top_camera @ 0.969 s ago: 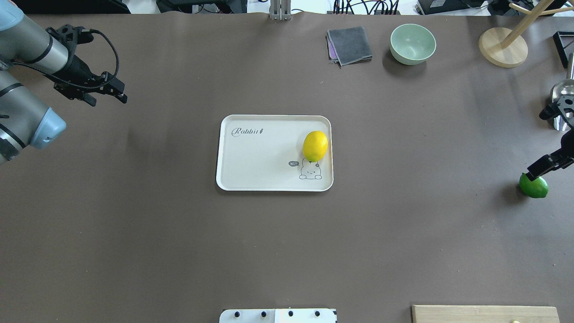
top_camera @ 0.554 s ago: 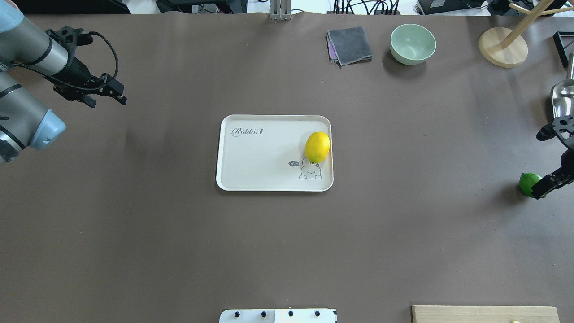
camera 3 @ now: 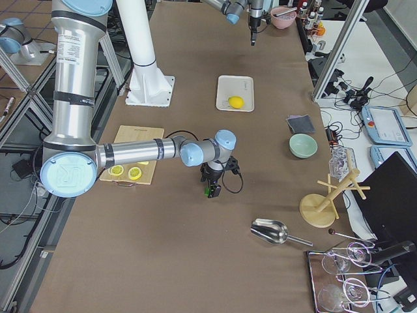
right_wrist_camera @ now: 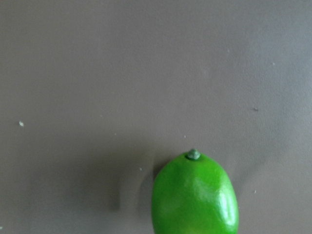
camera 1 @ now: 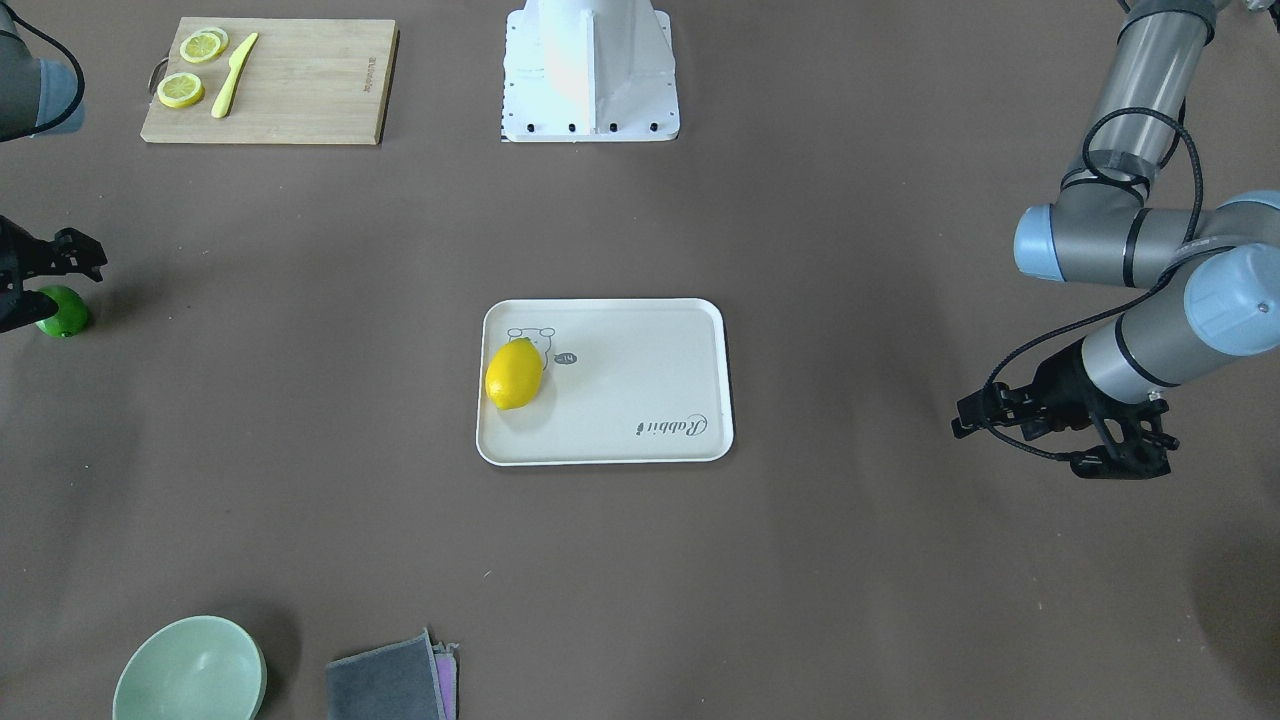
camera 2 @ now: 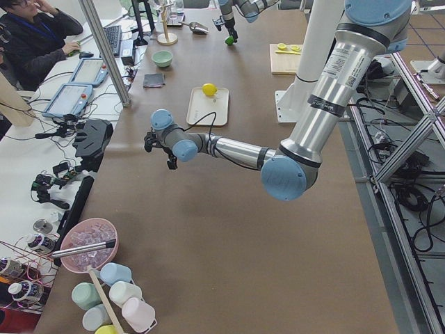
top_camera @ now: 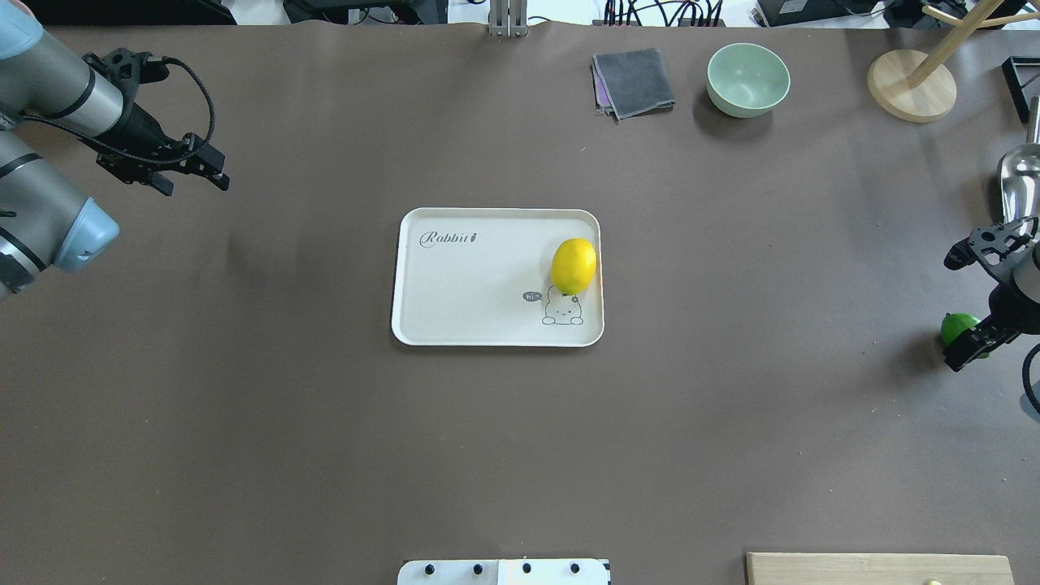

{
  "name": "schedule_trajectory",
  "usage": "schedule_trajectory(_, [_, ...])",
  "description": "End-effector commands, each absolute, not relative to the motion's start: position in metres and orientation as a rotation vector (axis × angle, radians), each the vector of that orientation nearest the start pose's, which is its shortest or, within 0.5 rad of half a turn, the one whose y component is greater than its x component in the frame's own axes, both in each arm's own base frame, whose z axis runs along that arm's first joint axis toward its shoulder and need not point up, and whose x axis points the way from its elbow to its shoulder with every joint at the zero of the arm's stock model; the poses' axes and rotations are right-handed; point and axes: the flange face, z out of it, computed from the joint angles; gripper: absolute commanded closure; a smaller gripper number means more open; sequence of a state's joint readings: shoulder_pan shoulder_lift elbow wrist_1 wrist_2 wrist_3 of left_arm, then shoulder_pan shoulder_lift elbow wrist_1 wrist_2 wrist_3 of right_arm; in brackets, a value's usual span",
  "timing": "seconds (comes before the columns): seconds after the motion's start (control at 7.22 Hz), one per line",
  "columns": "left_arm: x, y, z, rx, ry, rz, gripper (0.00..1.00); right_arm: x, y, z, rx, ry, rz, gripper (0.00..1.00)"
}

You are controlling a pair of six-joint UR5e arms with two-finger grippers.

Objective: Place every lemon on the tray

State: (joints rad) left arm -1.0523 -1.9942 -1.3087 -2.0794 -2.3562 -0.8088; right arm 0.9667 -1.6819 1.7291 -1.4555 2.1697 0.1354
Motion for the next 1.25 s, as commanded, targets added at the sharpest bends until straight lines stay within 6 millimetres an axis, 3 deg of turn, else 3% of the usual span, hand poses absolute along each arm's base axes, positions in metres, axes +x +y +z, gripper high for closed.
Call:
schedule_trajectory(0.0, [0.284, -0.625, 0.480, 0.036, 0.984, -0.002, 0.02, -0.210, -0.436, 0.615, -0.042, -0.622, -0.515, 0.34])
schedule_trajectory(0.28, [0.285, -0.624, 0.480, 0.034, 0.983, -0.003, 0.02, -0.212, -0.440, 0.614, -0.038, -0.621, -0.515, 0.97])
schedule_trajectory(0.55, [0.286, -0.624, 0.480, 0.033, 0.983, -0.002, 0.02, -0.217, -0.445, 0.601, -0.031, -0.640, -0.496, 1.00])
schedule_trajectory(0.69, [0.286, -0.624, 0.481, 0.032, 0.982, -0.002, 0.02, -0.226, -0.457, 0.581, -0.043, -0.659, -0.462, 1.00])
schedule_trajectory(0.97, [0.286, -0.624, 0.481, 0.032, 0.982, -0.001, 0.02, -0.262, -0.500, 0.497, -0.100, -0.689, -0.384, 1.00])
schedule_trajectory(1.11, [0.286, -0.624, 0.481, 0.030, 0.981, -0.003, 0.02, -0.294, -0.513, 0.453, -0.113, -0.698, -0.317, 1.00])
